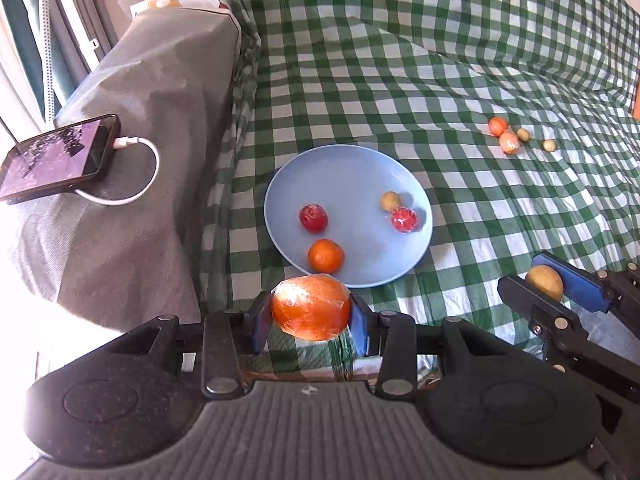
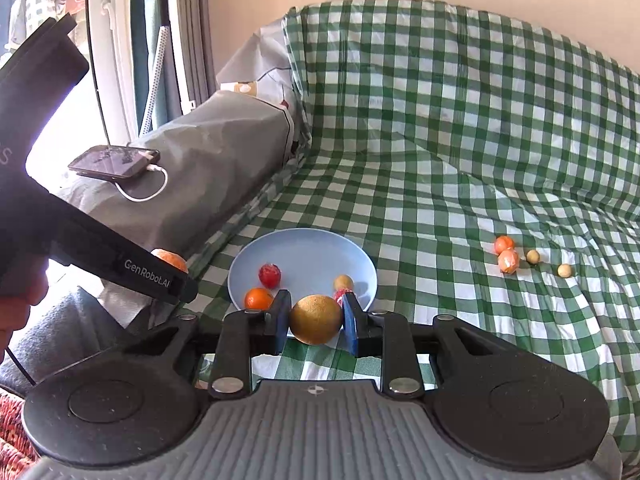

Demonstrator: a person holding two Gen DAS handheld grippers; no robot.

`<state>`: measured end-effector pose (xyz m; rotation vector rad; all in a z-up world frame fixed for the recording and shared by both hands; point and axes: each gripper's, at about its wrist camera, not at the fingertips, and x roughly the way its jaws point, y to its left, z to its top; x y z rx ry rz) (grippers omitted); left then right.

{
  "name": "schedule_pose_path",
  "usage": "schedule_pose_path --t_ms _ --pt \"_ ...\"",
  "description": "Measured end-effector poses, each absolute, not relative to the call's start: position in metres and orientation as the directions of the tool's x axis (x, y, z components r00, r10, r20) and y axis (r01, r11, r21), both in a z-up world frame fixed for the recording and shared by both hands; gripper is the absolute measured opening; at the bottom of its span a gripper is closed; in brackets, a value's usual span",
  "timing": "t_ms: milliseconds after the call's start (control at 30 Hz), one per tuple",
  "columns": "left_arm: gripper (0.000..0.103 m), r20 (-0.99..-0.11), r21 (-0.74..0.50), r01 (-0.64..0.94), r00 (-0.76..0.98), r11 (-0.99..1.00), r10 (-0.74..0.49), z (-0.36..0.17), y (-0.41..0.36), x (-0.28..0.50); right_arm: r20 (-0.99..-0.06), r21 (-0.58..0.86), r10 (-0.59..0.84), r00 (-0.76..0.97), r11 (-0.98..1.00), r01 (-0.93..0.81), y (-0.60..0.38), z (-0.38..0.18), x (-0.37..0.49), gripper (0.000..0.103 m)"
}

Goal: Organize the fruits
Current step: 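Carry the yellow fruit and orange over the plate and open both tools, then withdraw both open tools from the plate toward the fruit cluster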

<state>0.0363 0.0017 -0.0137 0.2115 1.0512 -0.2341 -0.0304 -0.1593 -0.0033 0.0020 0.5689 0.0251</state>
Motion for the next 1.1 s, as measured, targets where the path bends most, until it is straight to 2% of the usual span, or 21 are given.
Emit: schedule_pose_path --t_ms 500,800,833,867,900,933,967,1033,1100 --pt "0.045 -0.914 0.097 0.277 0.405 0.956 -0.025 -0.065 -0.002 0.125 -0.635 0.027 0.039 0.771 0.999 -0.028 -0.167 -0.044 0.062 0.029" --pt "0.045 -0.930 0.134 0.299 0.368 0.945 0.016 -0.108 -0.012 0.165 -0.688 -0.032 0.028 0.725 0.997 -0.069 -0.163 -0.080 0.118 0.029" --pt "0.048 -0.931 0.136 0.305 0.365 0.943 0.016 -0.109 -0.013 0.167 -0.695 -0.040 0.025 0.718 0.997 -0.073 -0.163 -0.084 0.123 0.029" --pt "0.064 -0.930 0.137 0.305 0.367 0.942 0.017 -0.109 -0.013 0.168 -0.702 -0.042 0.026 0.712 0.996 -0.078 -0.161 -0.087 0.129 0.029" --pt "0.076 -0.926 0.136 0.296 0.376 0.945 0.015 -0.106 -0.013 0.169 -0.707 -0.040 0.032 0.706 0.996 -0.085 -0.160 -0.089 0.132 0.029" --pt "0.094 -0.917 0.133 0.280 0.400 0.951 0.011 -0.102 -0.012 0.168 -0.709 -0.037 0.038 0.704 0.995 -0.090 -0.160 -0.089 0.135 0.033" --pt "0.103 -0.902 0.128 0.266 0.432 0.955 0.000 -0.095 -0.009 0.165 -0.710 -0.033 0.045 0.703 0.995 -0.097 -0.160 -0.088 0.137 0.037" --pt "0.103 -0.882 0.110 0.266 0.470 0.958 -0.029 -0.082 -0.007 0.157 -0.700 -0.034 0.052 0.712 0.994 -0.106 -0.159 -0.083 0.136 0.057" --pt "0.103 -0.882 0.105 0.290 0.468 0.951 -0.046 -0.073 -0.006 0.148 -0.691 -0.038 0.048 0.722 0.994 -0.102 -0.159 -0.075 0.128 0.071"
